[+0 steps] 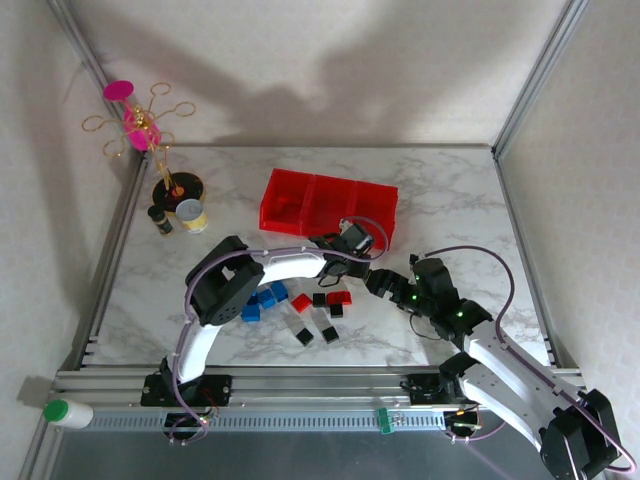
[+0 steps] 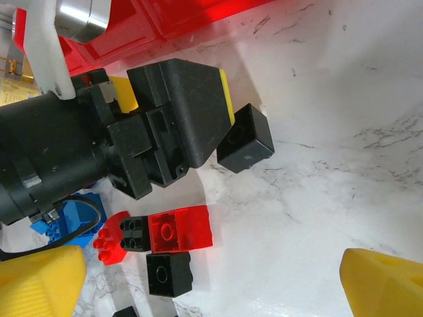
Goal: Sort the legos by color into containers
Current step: Pick up the lego from the center of the table.
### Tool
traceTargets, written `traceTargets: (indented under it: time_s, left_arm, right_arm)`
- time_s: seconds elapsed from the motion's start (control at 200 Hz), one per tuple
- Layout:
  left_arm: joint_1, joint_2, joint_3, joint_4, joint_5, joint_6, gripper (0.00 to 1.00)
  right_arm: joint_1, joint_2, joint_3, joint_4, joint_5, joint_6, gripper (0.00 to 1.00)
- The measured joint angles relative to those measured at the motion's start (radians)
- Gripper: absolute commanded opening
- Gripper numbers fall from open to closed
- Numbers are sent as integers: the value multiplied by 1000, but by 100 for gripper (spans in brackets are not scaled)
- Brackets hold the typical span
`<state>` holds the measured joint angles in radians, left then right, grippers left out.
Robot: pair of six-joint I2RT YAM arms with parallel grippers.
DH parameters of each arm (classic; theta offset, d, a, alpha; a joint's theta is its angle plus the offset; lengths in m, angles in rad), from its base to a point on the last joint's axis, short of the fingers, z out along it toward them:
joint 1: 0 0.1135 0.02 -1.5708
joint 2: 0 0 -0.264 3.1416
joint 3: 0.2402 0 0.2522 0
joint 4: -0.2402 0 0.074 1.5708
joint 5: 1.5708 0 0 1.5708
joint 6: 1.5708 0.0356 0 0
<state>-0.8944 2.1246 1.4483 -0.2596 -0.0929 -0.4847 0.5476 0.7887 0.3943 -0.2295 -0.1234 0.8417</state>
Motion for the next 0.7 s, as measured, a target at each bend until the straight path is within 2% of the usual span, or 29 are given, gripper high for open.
traceTargets:
  time_s: [0.31, 0.701]
  left_arm:
    - [-1, 6, 5, -29, -55, -17, 46]
    - [-1, -19, -22, -31, -62, -16, 35]
  right_arm:
    - [0, 0, 0, 1, 0, 0, 99]
    - [0, 4, 1, 8, -8, -24, 99]
